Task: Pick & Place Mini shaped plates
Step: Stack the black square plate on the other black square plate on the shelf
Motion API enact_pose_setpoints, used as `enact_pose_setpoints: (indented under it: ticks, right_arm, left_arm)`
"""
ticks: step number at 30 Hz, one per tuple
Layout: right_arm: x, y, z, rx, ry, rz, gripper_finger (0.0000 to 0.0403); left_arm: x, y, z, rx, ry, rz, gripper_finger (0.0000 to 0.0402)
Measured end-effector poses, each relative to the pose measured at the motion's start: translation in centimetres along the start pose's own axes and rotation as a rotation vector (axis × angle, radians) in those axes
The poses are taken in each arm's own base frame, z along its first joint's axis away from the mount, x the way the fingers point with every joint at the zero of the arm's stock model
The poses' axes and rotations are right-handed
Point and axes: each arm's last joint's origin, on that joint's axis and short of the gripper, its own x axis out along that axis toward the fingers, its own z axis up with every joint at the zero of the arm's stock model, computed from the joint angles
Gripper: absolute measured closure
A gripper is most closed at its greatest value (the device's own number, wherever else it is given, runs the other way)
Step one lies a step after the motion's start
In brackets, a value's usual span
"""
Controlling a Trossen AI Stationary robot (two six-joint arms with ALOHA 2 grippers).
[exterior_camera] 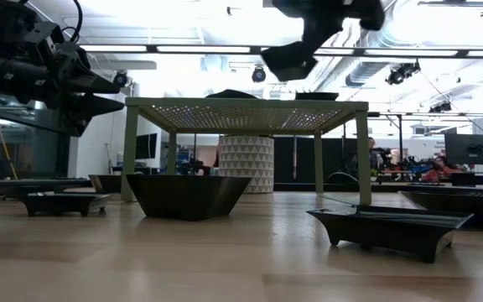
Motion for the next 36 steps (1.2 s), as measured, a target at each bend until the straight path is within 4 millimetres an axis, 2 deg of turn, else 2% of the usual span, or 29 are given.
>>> enact_pose_setpoints:
  ticks: [4,14,36]
  right_arm:
    - [0.9,-0.9,-0.4,-0.097,-0.022,-0.023,0.0403]
    - [2.7,-1.6,-1.8,-0.241,-0.067,-0.052,0.0403]
    - [2.8,-1.6,-2.1,-0.259,-0.087,-0.042,0.0403]
  left_arm:
    - [0.0,0.0,0.0,0.000,0.000,0.000,0.0245]
    - [0.0,0.0,0.0,0.000,0.000,-0.001,0.0245]
    - [0.0,0.0,0.0,0.000,0.002,-0.003,0.0245]
